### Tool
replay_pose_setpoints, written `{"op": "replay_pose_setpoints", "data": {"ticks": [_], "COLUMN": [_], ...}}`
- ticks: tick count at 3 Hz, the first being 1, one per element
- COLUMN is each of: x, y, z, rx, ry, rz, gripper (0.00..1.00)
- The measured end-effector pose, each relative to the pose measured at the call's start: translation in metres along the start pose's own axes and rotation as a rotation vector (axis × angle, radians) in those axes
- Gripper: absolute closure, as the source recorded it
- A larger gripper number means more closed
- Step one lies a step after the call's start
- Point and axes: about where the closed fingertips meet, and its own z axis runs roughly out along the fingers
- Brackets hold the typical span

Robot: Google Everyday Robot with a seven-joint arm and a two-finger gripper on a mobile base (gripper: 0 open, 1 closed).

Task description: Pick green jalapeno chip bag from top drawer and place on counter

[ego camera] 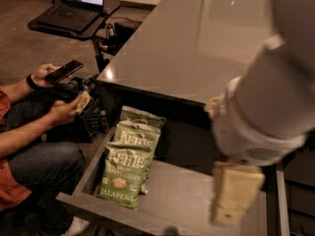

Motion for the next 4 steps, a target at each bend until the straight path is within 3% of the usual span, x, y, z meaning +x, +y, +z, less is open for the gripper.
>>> {"op": "replay_pose_setpoints", "data": {"ticks": [1,3,4], "x": [-0.026,-0.036,-0.053], "y": [-0.018,-0.02,-0.031], "z": [0.056,0.061,0.093], "rx": [-0.007,0.009,0.017], "ry": [-0.019,-0.048,-0.078], "rz": [-0.023,-0.024,-0.021], "gripper": [0.0,0.0,0.0]}}
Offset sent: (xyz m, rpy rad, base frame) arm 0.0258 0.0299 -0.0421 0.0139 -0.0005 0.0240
